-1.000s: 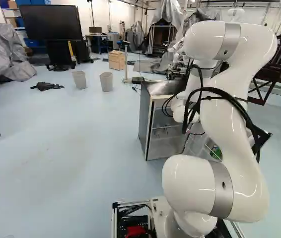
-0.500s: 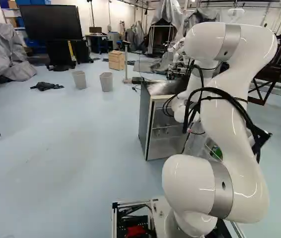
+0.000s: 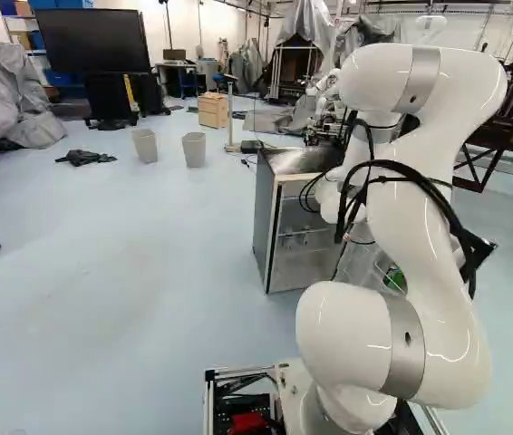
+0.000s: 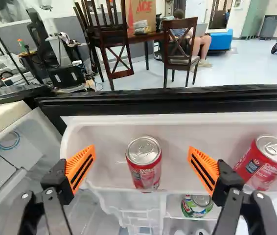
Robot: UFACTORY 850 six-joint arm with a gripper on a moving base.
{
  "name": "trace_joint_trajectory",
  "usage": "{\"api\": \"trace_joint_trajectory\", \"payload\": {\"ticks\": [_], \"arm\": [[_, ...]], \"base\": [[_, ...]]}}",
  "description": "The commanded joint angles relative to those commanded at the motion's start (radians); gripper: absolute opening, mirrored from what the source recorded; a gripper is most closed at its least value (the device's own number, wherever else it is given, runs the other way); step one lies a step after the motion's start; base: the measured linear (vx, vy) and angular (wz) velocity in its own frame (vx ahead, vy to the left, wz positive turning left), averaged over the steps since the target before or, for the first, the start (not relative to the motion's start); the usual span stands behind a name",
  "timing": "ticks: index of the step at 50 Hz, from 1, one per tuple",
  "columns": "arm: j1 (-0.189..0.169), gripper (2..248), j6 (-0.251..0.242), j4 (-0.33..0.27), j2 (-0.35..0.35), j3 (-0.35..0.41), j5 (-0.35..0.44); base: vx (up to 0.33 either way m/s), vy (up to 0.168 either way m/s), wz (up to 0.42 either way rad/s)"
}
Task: Grab a drink from the fridge
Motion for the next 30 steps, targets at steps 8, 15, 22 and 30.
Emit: {"api": "trace_joint_trajectory", "payload": {"ticks": [8,15,22,30], "arm": [[-0.008,247,0.000,-0.011,-0.003,-0.005,0.000],[-0.015,247,0.000,-0.015,-0.002,-0.004,0.000],[-0.023,247,0.000,-0.015,0.001,0.001,0.000],[-0.030,247,0.000,-0.015,0.003,0.005,0.000]], "base": [[0.000,0.000,0.000],[0.000,0.000,0.000],[0.000,0.000,0.000],[0.000,0.000,0.000]]}}
